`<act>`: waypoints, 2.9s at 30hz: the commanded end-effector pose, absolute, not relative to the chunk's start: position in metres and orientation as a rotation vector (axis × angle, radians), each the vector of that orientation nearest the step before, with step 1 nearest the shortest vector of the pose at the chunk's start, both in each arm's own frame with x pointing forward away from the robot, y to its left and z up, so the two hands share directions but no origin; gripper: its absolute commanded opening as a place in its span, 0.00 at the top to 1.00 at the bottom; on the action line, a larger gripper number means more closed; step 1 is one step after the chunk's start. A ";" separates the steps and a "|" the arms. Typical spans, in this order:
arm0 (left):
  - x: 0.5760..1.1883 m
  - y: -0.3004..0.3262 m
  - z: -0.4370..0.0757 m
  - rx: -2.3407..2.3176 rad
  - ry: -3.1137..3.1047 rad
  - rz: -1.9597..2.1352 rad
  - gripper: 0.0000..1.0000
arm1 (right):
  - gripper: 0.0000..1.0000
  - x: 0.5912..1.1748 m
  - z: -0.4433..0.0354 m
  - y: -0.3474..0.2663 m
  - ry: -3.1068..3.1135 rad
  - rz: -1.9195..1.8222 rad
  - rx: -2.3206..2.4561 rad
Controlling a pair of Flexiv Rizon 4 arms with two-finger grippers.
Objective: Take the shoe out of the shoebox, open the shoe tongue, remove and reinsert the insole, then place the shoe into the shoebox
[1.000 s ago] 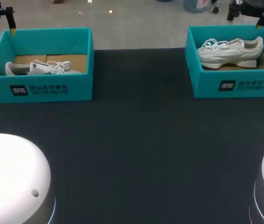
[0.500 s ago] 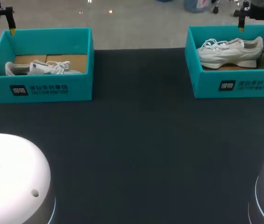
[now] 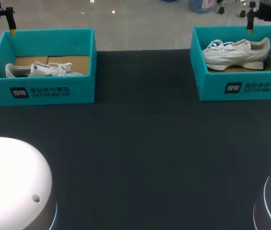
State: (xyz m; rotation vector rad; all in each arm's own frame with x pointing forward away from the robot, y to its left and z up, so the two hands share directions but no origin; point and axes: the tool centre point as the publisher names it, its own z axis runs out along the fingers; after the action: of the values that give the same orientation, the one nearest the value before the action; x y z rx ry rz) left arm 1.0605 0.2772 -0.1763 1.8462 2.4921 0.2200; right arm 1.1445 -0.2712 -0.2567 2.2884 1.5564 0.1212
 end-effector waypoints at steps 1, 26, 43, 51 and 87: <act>1.060 0.277 -0.176 1.846 2.492 0.224 0.00 | 0.00 1.146 -0.256 -0.271 1.556 0.116 2.291; 1.060 0.277 -0.176 1.846 2.492 0.224 0.00 | 0.00 1.179 -0.294 -0.316 1.690 -0.094 2.314; 1.060 0.277 -0.176 1.846 2.492 0.224 0.00 | 0.00 1.179 -0.333 -0.323 1.814 -0.225 2.303; 1.060 0.277 -0.176 1.846 2.492 0.224 0.00 | 0.00 1.184 -0.351 -0.328 1.830 -0.243 2.335; 1.060 0.277 -0.176 1.846 2.492 0.224 0.00 | 1.00 1.182 -0.385 -0.346 1.806 -0.361 2.373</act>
State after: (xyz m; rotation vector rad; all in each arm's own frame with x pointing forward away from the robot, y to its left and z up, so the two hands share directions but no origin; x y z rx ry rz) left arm 1.0605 0.2772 -0.1763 1.8463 2.4921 0.2200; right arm 1.1740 -0.3457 -0.3829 2.3099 1.7943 -0.2600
